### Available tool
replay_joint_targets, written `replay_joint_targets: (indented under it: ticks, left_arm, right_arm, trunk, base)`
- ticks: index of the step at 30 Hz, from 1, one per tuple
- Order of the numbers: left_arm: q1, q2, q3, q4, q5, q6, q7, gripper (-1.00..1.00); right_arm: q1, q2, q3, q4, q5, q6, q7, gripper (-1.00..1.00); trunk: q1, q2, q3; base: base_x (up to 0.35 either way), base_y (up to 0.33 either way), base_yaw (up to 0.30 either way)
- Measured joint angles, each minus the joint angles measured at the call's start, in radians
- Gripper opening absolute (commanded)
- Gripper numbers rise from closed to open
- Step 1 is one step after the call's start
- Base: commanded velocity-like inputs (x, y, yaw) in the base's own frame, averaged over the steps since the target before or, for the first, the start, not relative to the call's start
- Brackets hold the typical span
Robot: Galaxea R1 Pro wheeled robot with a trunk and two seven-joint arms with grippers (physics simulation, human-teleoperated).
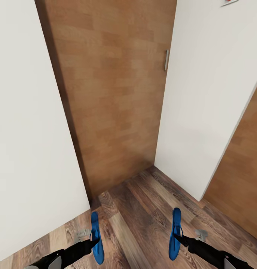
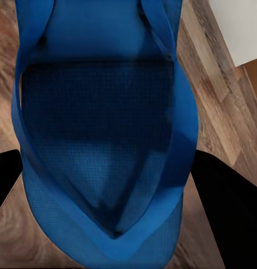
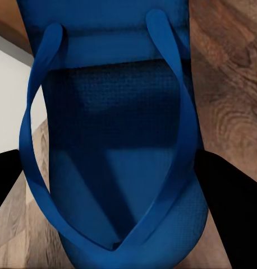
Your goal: In the bedroom, move the book from the bed onto either nightstand, and place the two sandals side by side next to the bed.
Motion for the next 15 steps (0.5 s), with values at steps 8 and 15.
replay_joint_targets:
  ticks: [8,15]
  left_arm:
    - [0.0,0.0,0.0,0.0,0.0,0.0,0.0,-1.0]
    - [0.0,0.0,0.0,0.0,0.0,0.0,0.0,-1.0]
  right_arm:
    - [0.0,0.0,0.0,0.0,0.0,0.0,0.0,-1.0]
    - [0.0,0.0,0.0,0.0,0.0,0.0,-0.001,-1.0]
  trunk:
    - [0.0,0.0,0.0]
    - [0.0,0.0,0.0]
  base:
    - [0.0,0.0,0.242]
    - [0.0,0.0,0.24]
